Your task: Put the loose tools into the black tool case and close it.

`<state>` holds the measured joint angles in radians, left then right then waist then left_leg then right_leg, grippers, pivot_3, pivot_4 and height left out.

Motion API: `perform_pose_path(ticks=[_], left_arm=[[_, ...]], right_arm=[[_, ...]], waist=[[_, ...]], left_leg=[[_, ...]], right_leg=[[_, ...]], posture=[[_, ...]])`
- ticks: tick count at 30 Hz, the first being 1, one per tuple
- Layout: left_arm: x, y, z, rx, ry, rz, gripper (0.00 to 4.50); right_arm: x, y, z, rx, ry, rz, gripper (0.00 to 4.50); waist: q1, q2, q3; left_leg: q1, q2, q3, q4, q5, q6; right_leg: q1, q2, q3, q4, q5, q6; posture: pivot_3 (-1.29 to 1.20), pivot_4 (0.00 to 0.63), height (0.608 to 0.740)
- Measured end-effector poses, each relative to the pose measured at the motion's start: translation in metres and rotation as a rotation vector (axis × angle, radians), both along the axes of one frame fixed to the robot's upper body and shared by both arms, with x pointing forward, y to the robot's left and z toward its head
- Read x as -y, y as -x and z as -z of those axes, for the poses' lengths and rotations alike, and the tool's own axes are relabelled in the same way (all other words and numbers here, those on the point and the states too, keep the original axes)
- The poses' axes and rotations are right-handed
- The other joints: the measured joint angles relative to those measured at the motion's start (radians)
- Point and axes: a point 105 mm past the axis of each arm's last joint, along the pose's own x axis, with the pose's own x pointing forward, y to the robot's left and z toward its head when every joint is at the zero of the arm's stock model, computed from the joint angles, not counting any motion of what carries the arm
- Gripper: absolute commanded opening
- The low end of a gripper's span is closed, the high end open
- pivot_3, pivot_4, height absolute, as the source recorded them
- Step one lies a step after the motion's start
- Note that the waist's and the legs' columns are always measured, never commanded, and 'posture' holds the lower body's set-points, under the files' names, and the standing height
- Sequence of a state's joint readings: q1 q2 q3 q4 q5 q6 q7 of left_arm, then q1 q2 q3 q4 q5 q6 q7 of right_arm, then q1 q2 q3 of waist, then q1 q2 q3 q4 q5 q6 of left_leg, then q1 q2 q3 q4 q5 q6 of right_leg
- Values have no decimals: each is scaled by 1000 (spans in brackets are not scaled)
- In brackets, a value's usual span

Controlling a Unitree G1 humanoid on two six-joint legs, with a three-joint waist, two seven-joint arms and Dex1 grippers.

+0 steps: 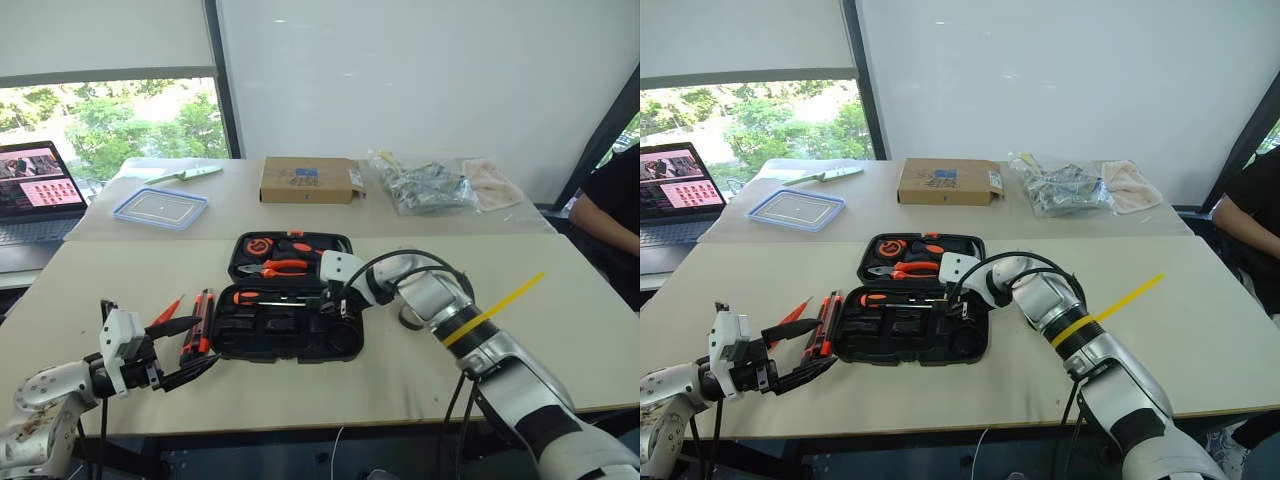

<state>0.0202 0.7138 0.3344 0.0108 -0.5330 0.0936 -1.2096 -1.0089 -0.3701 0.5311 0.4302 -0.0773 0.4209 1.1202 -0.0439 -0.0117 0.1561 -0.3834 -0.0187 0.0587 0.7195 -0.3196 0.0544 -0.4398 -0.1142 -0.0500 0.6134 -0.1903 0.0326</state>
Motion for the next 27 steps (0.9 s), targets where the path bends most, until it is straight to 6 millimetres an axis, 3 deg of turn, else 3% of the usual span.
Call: perform_pose_path(ticks=[8,10,17,21,24,27], left_arm=[[-1,0,0,-2,-3,-3,4500],[-1,0,0,-1,-4,-5,4500],[-1,-1,0,0,-5,-12,4500],[-2,-1,0,2,-6,-18,4500],[-2,-1,0,0,-6,-21,4500],[-2,-1,1,-1,-6,-23,4500]], right_arm=[[1,-1,2,8,13,-19,954],[-1,-2,2,3,3,-16,1967],[-2,-2,-15,-6,-33,-39,4077],[-7,6,-21,-62,-82,-98,4077],[-2,3,-42,-38,-118,-120,4077],[1,2,-53,-17,-156,-138,3432]], waist=[[0,0,0],[0,0,0],[-5,0,0],[-3,0,0],[0,0,0],[1,0,0]], left_leg=[[1,0,0,-2,0,0],[1,0,0,-2,0,0],[2,0,2,-4,1,-1],[0,0,2,-4,1,-1],[0,0,1,-4,1,-1],[0,0,1,-4,1,-1]], right_leg=[[0,0,0,-1,0,0],[1,0,0,-1,0,0],[-1,0,0,-1,0,-1],[-2,0,0,-1,0,-1],[-1,-1,0,-2,0,-1],[-1,-1,-1,-2,0,-1]], posture=[[0,150,740],[0,150,740],[0,150,740],[0,150,740],[0,150,740],[0,150,740]])
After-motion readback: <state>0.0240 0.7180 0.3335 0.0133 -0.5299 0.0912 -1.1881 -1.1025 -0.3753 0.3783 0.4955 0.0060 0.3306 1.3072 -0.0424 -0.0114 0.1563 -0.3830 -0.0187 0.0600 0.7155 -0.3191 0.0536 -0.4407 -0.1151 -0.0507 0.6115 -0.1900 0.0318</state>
